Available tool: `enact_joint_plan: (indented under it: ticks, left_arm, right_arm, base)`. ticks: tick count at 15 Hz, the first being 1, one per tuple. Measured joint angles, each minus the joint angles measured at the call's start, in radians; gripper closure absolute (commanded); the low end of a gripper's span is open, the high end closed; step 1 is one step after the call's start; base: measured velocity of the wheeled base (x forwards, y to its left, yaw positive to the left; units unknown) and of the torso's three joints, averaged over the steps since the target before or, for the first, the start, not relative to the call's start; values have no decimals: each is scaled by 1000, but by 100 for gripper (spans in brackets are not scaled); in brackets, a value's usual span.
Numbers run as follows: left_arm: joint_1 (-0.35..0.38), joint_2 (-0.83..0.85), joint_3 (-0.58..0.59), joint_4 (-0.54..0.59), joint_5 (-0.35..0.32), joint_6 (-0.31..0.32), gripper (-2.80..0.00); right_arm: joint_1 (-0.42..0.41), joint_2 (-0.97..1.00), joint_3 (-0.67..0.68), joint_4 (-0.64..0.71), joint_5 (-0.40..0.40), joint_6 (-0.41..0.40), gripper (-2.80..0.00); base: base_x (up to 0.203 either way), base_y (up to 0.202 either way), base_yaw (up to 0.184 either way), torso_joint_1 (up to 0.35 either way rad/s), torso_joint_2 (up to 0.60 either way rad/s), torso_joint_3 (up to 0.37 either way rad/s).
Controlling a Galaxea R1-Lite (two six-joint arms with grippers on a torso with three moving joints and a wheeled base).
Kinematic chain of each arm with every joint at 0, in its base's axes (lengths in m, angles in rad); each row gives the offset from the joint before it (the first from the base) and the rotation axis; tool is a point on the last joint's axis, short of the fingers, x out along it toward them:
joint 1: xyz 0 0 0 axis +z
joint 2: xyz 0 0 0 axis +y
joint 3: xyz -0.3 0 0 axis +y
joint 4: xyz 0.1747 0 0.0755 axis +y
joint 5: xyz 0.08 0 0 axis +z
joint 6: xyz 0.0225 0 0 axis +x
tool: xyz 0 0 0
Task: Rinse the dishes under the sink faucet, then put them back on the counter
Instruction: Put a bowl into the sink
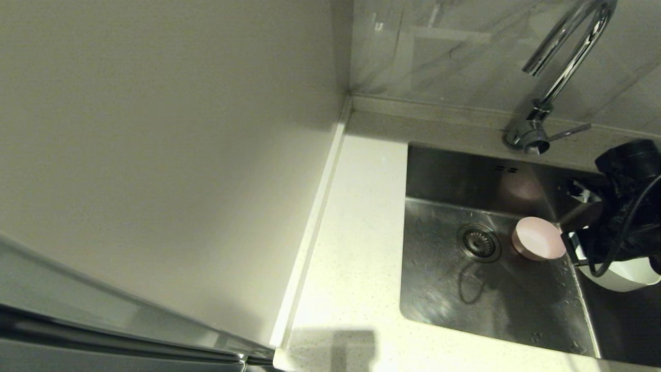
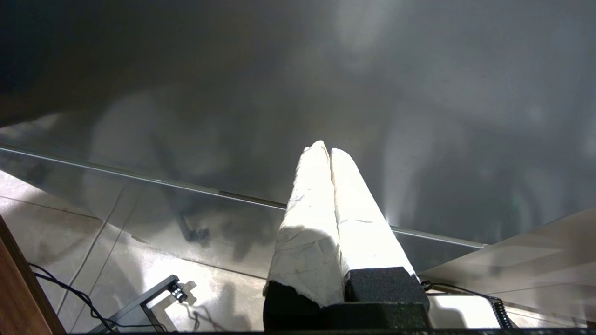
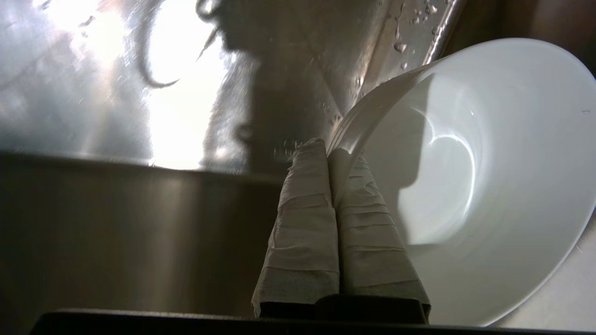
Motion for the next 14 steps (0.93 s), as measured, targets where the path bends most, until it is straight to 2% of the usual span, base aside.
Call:
enact_joint_plan:
  ticks: [4, 6, 14]
  left_arm:
    - [0, 0, 0, 0, 0, 0, 0]
    - [0, 0, 0, 0, 0, 0, 0]
    - [0, 0, 0, 0, 0, 0, 0]
  right_arm:
    - [14, 111, 51, -135, -31, 33, 0]
    - [14, 157, 61, -141, -58, 62, 0]
    - [0, 177, 76, -143, -40, 69, 0]
  base:
    - [0, 0, 0, 0, 0, 0]
    - [0, 0, 0, 0, 0, 0]
    - [0, 0, 0, 0, 0, 0]
